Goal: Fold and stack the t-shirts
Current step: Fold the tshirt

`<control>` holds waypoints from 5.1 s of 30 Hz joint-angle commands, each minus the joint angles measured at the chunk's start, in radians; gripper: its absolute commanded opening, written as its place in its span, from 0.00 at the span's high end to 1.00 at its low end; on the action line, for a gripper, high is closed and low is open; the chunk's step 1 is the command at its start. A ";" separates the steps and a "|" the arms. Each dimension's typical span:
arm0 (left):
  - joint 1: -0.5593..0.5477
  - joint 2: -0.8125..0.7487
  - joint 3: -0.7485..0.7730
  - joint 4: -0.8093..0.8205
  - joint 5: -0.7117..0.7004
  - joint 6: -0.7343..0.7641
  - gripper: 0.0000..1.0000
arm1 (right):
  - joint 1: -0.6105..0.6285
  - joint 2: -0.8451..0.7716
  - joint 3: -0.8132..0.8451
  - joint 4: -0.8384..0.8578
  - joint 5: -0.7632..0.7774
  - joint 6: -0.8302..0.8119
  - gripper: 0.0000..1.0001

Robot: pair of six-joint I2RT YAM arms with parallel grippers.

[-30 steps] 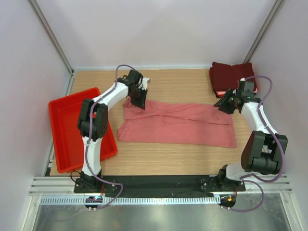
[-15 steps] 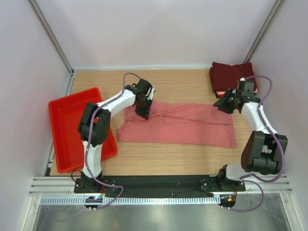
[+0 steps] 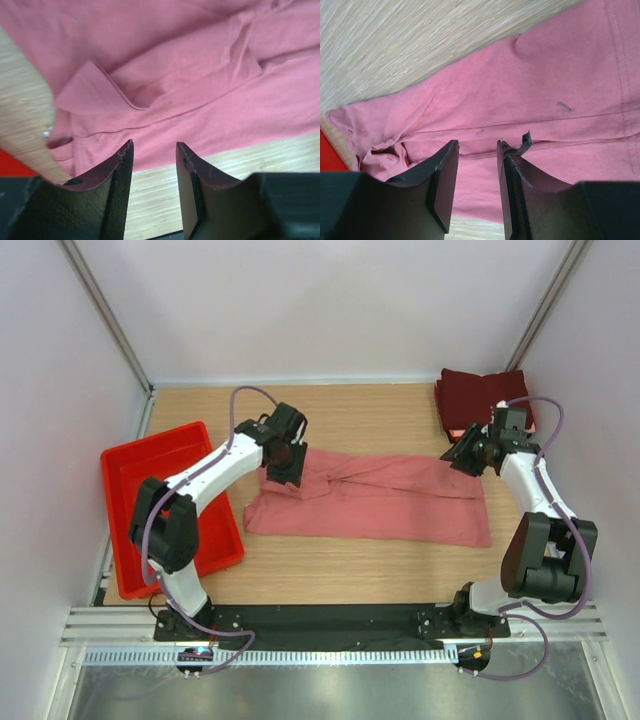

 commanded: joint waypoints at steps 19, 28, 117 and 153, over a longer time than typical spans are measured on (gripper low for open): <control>0.260 0.129 0.044 0.099 0.201 -0.049 0.51 | 0.695 0.302 0.077 0.442 -0.051 -0.114 0.58; 0.283 0.158 0.038 0.108 0.191 -0.061 0.52 | 0.745 0.438 0.121 0.471 -0.028 -0.130 0.56; 0.228 -0.076 -0.353 0.239 0.151 -0.179 0.63 | 0.783 0.350 0.170 0.176 -0.045 0.021 0.99; 0.227 -0.108 -0.297 0.023 0.085 -0.148 1.00 | 0.774 0.312 0.130 0.064 -0.031 0.099 0.95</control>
